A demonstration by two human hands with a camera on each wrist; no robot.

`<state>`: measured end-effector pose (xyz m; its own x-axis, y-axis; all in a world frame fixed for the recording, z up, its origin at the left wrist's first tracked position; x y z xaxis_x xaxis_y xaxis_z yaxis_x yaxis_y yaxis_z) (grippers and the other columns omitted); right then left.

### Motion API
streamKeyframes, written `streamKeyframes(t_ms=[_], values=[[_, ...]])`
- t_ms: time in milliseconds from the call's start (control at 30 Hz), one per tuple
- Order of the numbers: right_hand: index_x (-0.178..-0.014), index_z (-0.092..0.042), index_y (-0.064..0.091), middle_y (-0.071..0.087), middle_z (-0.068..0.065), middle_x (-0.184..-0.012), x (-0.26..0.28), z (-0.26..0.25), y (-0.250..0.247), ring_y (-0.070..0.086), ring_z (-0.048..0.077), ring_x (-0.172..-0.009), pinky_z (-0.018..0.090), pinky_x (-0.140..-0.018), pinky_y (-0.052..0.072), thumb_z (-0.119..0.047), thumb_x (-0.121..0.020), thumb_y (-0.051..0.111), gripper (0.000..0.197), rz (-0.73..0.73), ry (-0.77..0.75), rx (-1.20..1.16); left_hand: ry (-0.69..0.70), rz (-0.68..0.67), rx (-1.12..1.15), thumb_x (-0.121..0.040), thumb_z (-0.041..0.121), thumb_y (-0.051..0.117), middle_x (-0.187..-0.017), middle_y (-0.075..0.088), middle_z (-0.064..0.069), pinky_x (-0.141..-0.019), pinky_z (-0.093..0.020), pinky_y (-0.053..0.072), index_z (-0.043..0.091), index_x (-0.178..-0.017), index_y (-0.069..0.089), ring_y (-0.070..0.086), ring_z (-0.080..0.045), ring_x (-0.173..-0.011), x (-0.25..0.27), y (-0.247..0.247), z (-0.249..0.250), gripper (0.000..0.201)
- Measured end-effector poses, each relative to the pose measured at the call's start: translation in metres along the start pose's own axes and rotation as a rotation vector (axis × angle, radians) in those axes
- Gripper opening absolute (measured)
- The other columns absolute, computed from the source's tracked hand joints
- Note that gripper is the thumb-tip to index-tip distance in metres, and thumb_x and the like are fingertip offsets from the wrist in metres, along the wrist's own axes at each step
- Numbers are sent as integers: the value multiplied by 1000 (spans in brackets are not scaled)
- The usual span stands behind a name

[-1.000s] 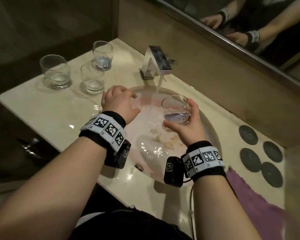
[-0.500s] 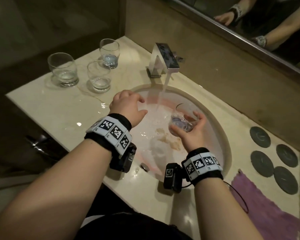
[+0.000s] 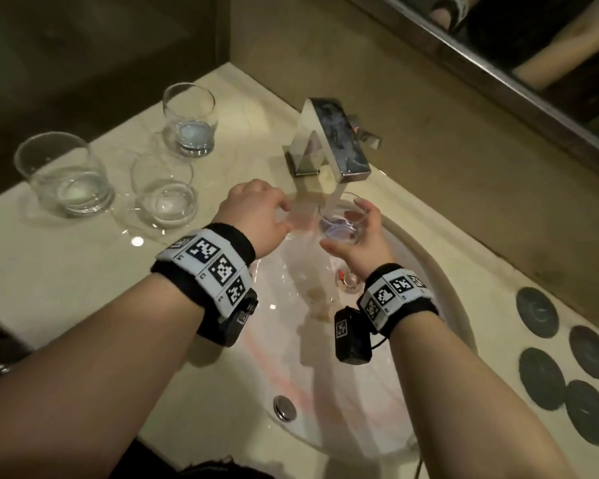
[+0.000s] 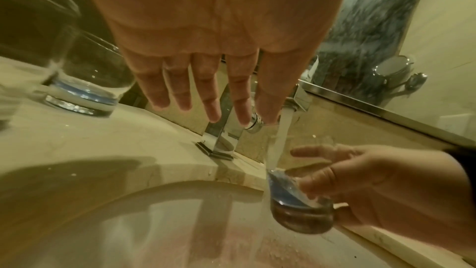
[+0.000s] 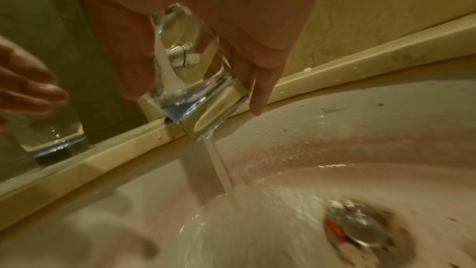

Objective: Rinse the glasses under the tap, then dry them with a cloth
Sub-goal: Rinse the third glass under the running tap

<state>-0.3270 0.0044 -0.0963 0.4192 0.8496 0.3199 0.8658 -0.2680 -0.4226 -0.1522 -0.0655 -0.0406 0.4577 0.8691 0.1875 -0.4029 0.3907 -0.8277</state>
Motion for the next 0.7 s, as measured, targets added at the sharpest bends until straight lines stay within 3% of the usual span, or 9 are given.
streamKeyframes(t_ms=[67, 133, 233, 400, 633, 700], values=[[-134, -41, 27, 45, -2, -134, -10, -6, 1, 51, 18, -118, 44, -99, 46, -23, -60, 84, 95, -11, -8, -12, 12, -34, -2, -89, 33, 58, -138, 42, -5, -110, -36, 26, 23, -122, 55, 30, -26, -131, -9, 6, 3, 35], [-138, -28, 25, 45, -1, -129, -19, -12, 2, 53, 14, -112, 32, -96, 47, -6, -70, 79, 90, -31, -38, -19, 24, -59, -2, -89, 33, 58, -138, 42, -4, -110, -36, 26, 22, -123, 54, 31, -26, -132, -15, 12, 6, 35], [-136, -23, 26, 49, -1, -119, -27, -17, 3, 59, 9, -101, 21, -91, 49, 3, -72, 75, 85, -53, -95, -28, 29, -75, 4, -89, 31, 57, -139, 42, -4, -109, -35, 26, 22, -124, 53, 31, -26, -132, -20, 18, 6, 36], [-130, -30, 30, 51, 7, -124, -30, -21, 5, 57, 17, -109, 27, -94, 48, -1, -70, 79, 82, -62, -127, -35, 24, -70, 11, -89, 32, 58, -137, 44, -4, -107, -33, 26, 22, -123, 54, 33, -25, -129, -17, 25, 3, 35], [-135, -24, 32, 52, -8, -114, -26, -27, 5, 56, 13, -107, 24, -94, 47, -3, -69, 80, 85, -90, -156, -14, 13, -76, -9, -90, 31, 56, -136, 45, -4, -106, -31, 26, 22, -123, 55, 35, -25, -129, -15, 29, 2, 34], [-135, -28, 32, 52, -4, -123, -27, -25, 4, 55, 16, -113, 35, -101, 45, -9, -66, 83, 88, -90, -145, -2, 12, -80, -18, -91, 31, 56, -137, 44, -5, -106, -31, 25, 21, -123, 55, 34, -26, -129, -15, 30, 2, 34]])
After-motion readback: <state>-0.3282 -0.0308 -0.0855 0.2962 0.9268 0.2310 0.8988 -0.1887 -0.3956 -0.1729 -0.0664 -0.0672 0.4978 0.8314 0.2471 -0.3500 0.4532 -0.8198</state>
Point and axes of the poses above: each hand's wrist, its own x-axis away from the middle knuckle, its own y-axis out of the palm, z = x × y, the point moved 10 cm from there along -x, towards the middle knuckle
